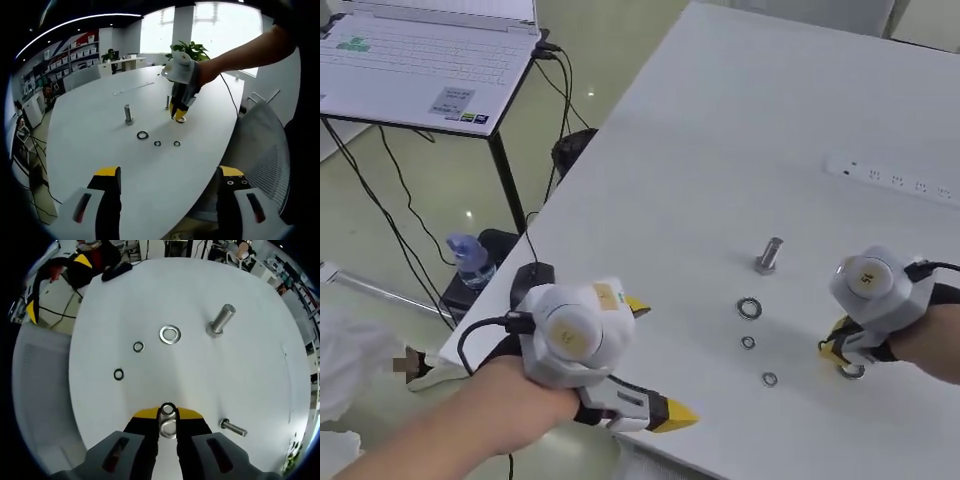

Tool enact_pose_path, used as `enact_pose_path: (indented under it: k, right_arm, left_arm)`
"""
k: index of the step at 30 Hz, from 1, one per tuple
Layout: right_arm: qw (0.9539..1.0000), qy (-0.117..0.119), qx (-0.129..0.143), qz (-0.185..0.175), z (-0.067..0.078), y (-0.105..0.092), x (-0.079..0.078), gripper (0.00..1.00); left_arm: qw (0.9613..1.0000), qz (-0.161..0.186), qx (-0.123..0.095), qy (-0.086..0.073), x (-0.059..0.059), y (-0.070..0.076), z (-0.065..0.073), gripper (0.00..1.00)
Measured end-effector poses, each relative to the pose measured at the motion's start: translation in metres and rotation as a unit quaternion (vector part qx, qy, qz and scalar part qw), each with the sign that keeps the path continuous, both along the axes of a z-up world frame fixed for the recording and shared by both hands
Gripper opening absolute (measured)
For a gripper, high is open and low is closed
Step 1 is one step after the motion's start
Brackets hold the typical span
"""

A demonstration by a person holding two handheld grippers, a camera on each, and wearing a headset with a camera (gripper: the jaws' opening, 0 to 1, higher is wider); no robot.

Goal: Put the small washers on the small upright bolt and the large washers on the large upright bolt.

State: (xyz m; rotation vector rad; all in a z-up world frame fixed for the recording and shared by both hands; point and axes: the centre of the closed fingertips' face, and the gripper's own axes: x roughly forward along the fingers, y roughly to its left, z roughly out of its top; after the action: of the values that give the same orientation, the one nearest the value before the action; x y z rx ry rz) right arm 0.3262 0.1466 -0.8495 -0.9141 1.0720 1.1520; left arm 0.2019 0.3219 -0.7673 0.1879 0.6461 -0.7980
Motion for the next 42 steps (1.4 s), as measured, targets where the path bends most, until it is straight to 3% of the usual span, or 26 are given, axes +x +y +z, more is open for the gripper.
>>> enact_pose_path:
  k: [7, 13, 20, 28, 42]
  right_arm:
    - [0.9998, -0.007, 0.004, -0.019, 0.010, -0.021, 0.008, 0.13]
    - [0.9992, -0.016, 0.006, -0.036, 0.020, -0.042, 0.018, 0.13]
    - [0.9984, -0.024, 0.005, -0.052, 0.028, -0.057, 0.032, 0.13]
    - [0.9975, -0.033, 0.005, -0.062, 0.037, -0.064, 0.052, 0.13]
    - [0.9968, -0.044, 0.014, -0.064, 0.048, -0.056, 0.075, 0.13]
  left_arm:
    - [1.0000, 0.005, -0.008, 0.000, 0.006, -0.003, 0.002, 0.77]
    - [1.0000, 0.002, 0.000, 0.007, 0.010, -0.006, -0.002, 0.77]
    - [1.0000, 0.005, 0.000, 0.003, 0.014, -0.007, -0.003, 0.79]
    - [0.9999, 0.003, 0.011, 0.006, 0.014, -0.004, -0.008, 0.78]
    - [0.9999, 0.009, 0.007, 0.009, 0.016, -0.001, -0.010, 0.78]
